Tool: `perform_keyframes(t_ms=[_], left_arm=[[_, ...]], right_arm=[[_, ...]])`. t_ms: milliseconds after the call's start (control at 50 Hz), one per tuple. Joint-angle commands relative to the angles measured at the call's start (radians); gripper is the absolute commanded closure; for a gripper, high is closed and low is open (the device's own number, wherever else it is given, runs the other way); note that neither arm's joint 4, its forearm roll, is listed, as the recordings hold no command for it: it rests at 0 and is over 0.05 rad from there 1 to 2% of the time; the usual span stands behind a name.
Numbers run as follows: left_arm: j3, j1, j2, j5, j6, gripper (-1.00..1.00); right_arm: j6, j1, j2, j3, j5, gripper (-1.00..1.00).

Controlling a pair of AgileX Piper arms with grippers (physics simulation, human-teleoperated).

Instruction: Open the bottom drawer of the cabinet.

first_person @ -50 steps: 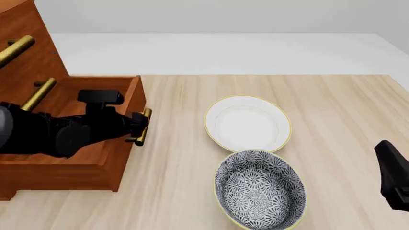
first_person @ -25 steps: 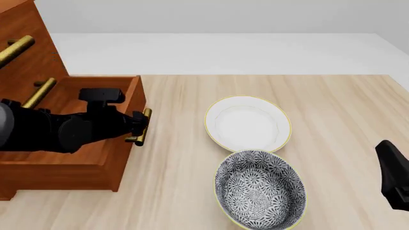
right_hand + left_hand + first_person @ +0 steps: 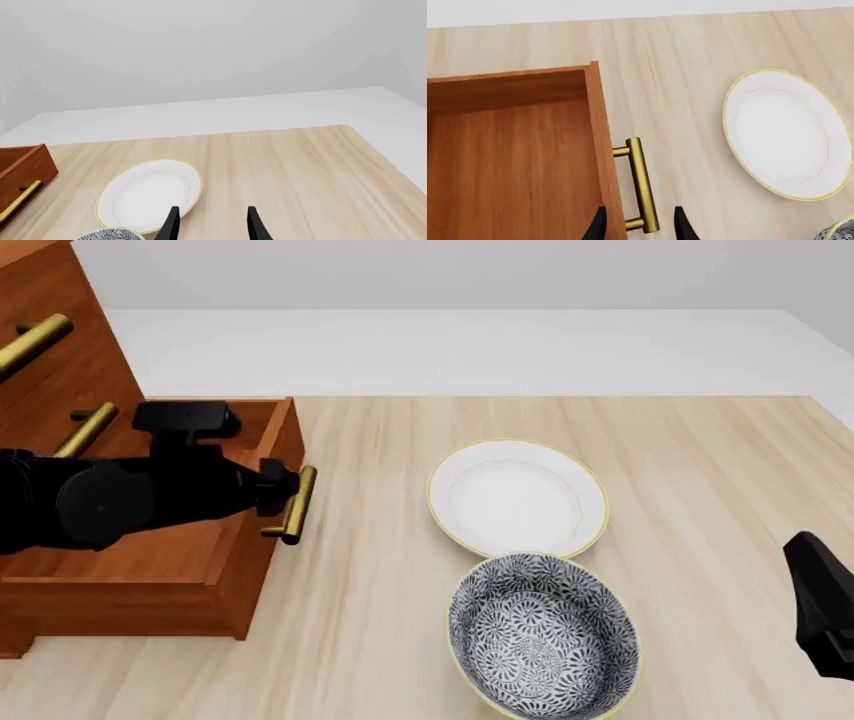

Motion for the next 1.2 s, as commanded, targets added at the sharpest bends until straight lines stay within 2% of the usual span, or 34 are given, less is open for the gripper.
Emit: perform_keyframes(t_ms=[20, 320, 420, 520, 560, 840, 1080, 1200], left_arm=[[-0.035, -0.05, -0.151, 0.078, -0.048, -1.0], [-0.037, -0.054, -0.355, 0.208, -0.039, -1.0], [-0.029, -0.052, -0.438, 0.242, 0.007, -1.0], [-0.021, -0.062, -0.506, 0.28, 0.009, -1.0], [-0.013, -0.059, -0.548, 0.294, 0.039, -1.0], [0.018, -0.082, -0.789, 0.388, 0.039, -1.0], [0.046, -0.095, -0.949, 0.458, 0.039, -1.0], [0.039, -0.097, -1.041, 0.535, 0.042, -1.0]], right_arm=[[0.003, 0.001, 0.0, 0.0, -0.002, -1.0], [0.003, 0.011, 0.0, 0.001, -0.011, -1.0], [0.003, 0.011, 0.0, 0.001, -0.012, -1.0], [0.002, 0.012, 0.0, 0.001, -0.012, -1.0], [0.001, 0.015, 0.0, 0.001, -0.012, -1.0], [-0.001, 0.031, 0.0, -0.016, -0.017, -1.0], [-0.034, 0.076, 0.0, -0.175, 0.114, -1.0], [-0.074, 0.108, 0.0, -0.307, 0.247, -1.0]])
